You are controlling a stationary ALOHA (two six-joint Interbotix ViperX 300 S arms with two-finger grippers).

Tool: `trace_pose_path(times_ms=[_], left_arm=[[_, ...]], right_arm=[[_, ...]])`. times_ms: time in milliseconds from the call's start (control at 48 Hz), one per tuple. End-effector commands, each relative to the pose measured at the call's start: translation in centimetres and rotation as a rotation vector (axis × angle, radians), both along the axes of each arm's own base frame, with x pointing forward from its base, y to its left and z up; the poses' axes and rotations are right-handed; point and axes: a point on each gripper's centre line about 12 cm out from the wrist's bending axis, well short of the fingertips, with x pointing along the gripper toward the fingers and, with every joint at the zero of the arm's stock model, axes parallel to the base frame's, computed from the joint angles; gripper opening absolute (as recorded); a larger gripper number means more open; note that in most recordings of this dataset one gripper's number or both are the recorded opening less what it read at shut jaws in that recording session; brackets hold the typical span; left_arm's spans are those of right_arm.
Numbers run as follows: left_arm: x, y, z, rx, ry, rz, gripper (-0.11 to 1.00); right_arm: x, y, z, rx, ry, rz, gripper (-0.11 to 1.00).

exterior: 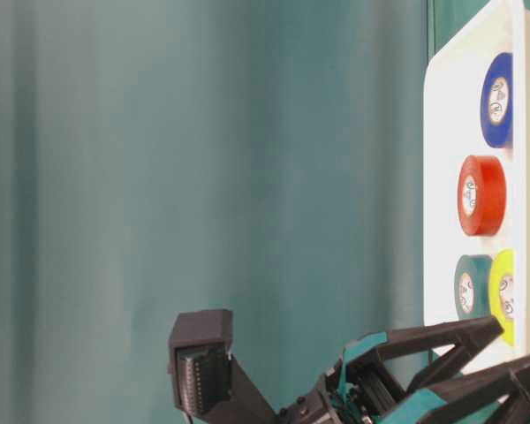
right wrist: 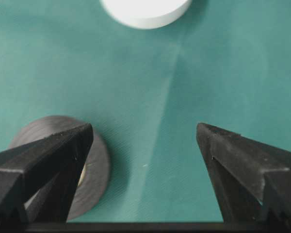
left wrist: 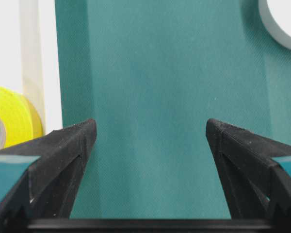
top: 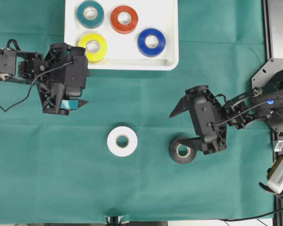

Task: Put the tape alternately from left to right into the white case.
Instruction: 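Move right gripper down to the black roll and grip its core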

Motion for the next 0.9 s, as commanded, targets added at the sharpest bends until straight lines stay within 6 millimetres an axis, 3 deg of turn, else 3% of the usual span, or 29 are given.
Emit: trace_pose_path(times_ms=[0,500,874], left_arm=[[0.7,-0.2,1.5,-0.002,-0.057,-0.004,0.97],[0.9,-0.5,1.6,-0.004,-0.063,-0.009,0.97],[1.0,-0.5,1.1,-0.004,-0.051,-0.009,0.97]], right_arm=[[-0.1,0.7,0.6,0.017,-0.020,0.016,0.74],[-0.9,0.8,-0.7,0.010,0.025,0.024,0.74],[0.2,2.1,-2.6,0.031,0.051,0.061,0.74]])
